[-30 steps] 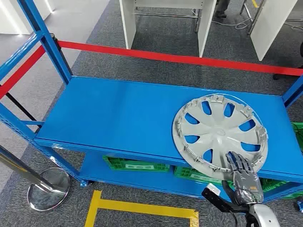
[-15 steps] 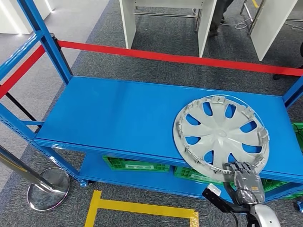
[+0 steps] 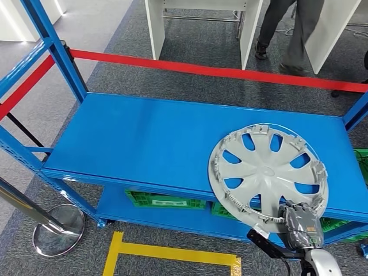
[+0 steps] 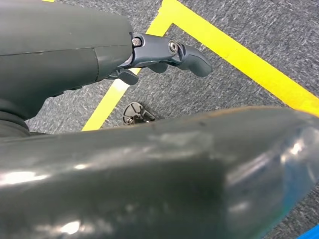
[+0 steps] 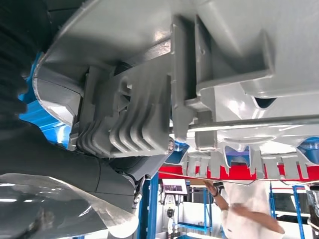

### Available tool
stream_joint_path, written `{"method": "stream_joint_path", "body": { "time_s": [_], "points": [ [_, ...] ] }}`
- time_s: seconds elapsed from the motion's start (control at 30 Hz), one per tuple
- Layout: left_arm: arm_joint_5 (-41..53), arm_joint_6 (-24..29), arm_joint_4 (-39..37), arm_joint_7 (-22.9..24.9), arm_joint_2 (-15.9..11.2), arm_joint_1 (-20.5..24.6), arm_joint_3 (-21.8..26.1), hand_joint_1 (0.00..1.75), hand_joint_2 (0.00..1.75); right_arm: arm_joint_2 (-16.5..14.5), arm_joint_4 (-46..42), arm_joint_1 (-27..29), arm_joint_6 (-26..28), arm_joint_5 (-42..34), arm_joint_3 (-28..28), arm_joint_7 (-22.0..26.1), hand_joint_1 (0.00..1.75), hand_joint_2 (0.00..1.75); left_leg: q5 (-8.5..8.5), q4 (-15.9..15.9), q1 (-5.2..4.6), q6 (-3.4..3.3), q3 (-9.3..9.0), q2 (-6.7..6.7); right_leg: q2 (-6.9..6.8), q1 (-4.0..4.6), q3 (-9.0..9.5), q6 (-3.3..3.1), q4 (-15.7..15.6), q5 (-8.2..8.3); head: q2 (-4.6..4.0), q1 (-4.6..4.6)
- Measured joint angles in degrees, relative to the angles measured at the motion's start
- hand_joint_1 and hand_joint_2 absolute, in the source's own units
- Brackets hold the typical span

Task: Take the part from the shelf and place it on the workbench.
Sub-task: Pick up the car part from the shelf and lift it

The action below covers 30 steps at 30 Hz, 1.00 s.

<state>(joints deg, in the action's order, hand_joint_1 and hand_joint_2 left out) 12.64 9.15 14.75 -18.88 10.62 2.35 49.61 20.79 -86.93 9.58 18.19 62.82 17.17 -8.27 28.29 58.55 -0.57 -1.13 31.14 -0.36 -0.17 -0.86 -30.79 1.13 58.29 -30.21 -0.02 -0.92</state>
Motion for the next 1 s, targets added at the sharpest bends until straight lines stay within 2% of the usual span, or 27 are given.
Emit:
{"method": "stream_joint_path", "body": {
  "time_s": [0.4, 0.67, 0.8, 1.0],
  "points": [
    [1.61, 0.13, 0.00, -0.98, 0.09, 0.05, 0.11, 0.00, 0.00, -0.02, -0.28, 1.77, 4.97, 3.36, -0.01, 0.21, 1.75, 1.75, -0.01, 0.01, 0.00, -0.01, 0.04, 0.00, 0.00, 0.00, 0.61, 0.01, 0.00, 0.02, 0.00, 0.00],
    [3.12, -0.20, 0.00, -2.94, 0.24, 0.17, 0.23, 0.00, 0.00, -1.08, -2.99, 4.53, 14.47, 14.20, -1.48, -0.39, 1.75, 1.75, -0.01, 0.01, 0.00, 0.00, 0.11, -0.01, 0.01, 0.00, 0.55, 0.01, 0.01, 0.01, 0.00, -0.01],
    [3.19, -1.87, 0.00, -6.03, 0.54, 0.20, 0.59, 0.00, 0.00, -1.55, -6.48, 6.71, 16.49, 21.29, -3.26, -2.24, 1.75, 1.75, -0.01, 0.00, 0.00, 0.00, 0.15, -0.02, -0.02, 0.00, 0.53, 0.00, 0.01, 0.01, 0.00, -0.01],
    [3.08, -2.45, 0.00, -8.33, 0.83, 0.24, 1.54, 0.00, 0.00, -1.79, -10.62, 8.97, 18.77, 26.04, -5.74, -2.19, 1.75, 1.75, -0.01, 0.00, -0.01, 0.00, 0.19, -0.01, 0.00, -0.01, 0.48, 0.00, 0.01, 0.01, 0.00, -0.01]
  ]
}}
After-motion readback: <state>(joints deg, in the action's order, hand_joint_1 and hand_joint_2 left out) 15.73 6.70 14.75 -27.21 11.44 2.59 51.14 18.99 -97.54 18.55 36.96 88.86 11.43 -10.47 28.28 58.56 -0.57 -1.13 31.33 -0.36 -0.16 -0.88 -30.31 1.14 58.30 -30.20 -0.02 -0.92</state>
